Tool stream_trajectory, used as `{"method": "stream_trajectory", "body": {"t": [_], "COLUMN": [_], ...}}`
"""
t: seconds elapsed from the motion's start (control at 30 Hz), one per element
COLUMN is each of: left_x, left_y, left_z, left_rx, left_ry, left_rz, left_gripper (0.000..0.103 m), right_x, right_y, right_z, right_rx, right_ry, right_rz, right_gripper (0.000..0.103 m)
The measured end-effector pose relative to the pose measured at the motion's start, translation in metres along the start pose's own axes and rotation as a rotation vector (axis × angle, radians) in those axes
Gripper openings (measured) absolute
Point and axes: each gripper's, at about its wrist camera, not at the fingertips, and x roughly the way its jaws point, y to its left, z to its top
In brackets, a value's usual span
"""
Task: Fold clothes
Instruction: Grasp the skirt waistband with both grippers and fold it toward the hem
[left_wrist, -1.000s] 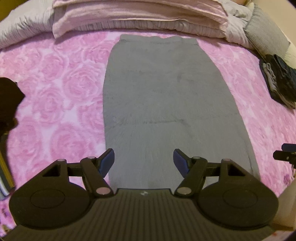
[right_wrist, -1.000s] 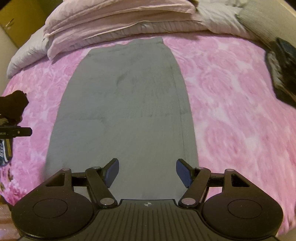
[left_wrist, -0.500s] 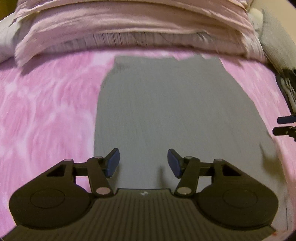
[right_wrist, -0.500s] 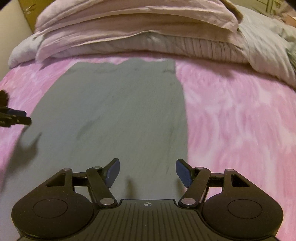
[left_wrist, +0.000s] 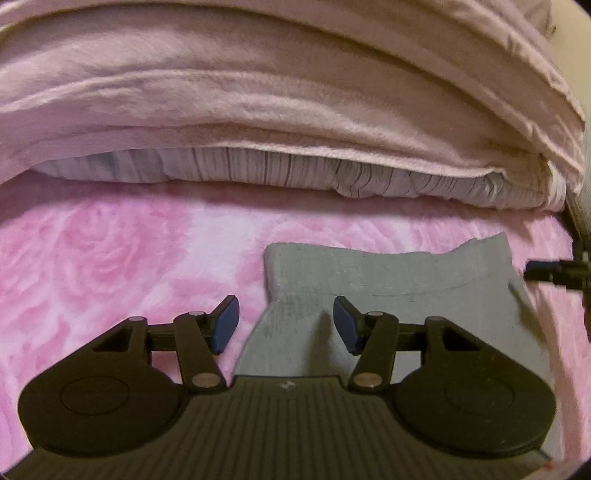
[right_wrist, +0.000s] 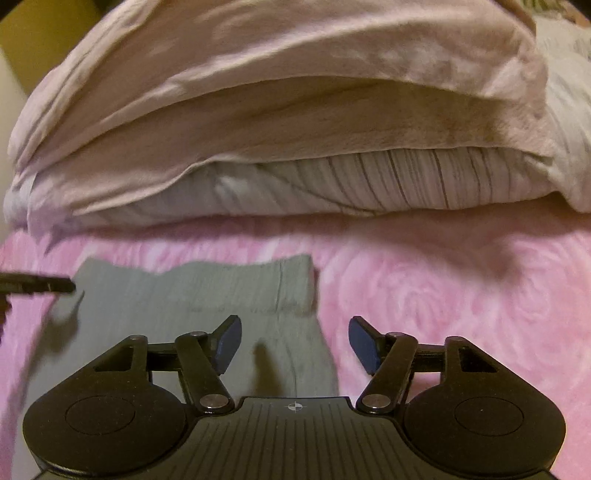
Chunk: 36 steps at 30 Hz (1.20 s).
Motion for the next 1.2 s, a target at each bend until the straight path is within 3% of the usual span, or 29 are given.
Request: {"method": "stream_trajectory", "body": {"t": [0.17,0.2,0.23,0.3,0.4,0.5,0.63,0.7,0.8,0.87,0.97,1.03,1.2], "left_x": [0.014,0.015,0.014,0.01,-0.008,-0.045,-0.117,-0.151,-0.186,-0.194,-0.193,-0.192,-0.189], "left_y": [-0.011,-0.013,-0.014,-0.011,-0.008,-0.016,-0.029,-0.038,-0.045,-0.041,-0.031,-0.028,-0.018], "left_z": [-0.004,-0.004,-0.004,-0.004,-0.007,-0.02,-0.064,-0.097,-0.161,-0.206,-0.268,-0.291,-0.288], "left_rx": [0.114,0.126,0.131,0.122,0.116,0.117,0.106,0.122,0.089,0.011,-0.143,-0.232,-0.392], "left_ry": [0.031,0.028,0.023,0.01,-0.043,-0.13,-0.264,-0.299,-0.23,-0.128,0.039,0.101,0.031], "left_rz": [-0.027,-0.025,-0.029,-0.02,-0.045,-0.08,-0.123,-0.116,-0.116,-0.103,-0.066,-0.077,-0.123], "left_gripper": [0.042,0.037,0.022,0.002,0.002,0.002,0.001,0.001,0.007,0.012,0.016,0.019,0.032], "right_x": [0.024,0.024,0.024,0.02,-0.007,-0.059,-0.145,-0.185,-0.222,-0.224,-0.219,-0.221,-0.209], "right_y": [-0.007,-0.005,-0.005,-0.003,0.004,0.023,0.06,0.074,0.088,0.095,0.089,0.081,0.072], "right_z": [0.005,0.005,0.006,0.008,0.006,-0.01,-0.061,-0.097,-0.157,-0.197,-0.244,-0.262,-0.263], "right_rx": [0.04,0.034,0.026,0.025,-0.04,-0.114,-0.212,-0.218,-0.187,-0.157,0.057,0.231,0.461], "right_ry": [0.016,0.009,0.009,0.018,-0.045,-0.148,-0.27,-0.287,-0.207,-0.018,0.14,0.16,0.082], "right_rz": [0.022,0.019,0.028,0.032,0.042,0.071,0.05,0.066,0.066,0.008,-0.08,-0.065,0.033], "right_gripper": [0.05,0.029,0.014,0.005,0.005,0.004,0.004,0.004,0.006,0.009,0.018,0.022,0.046]}}
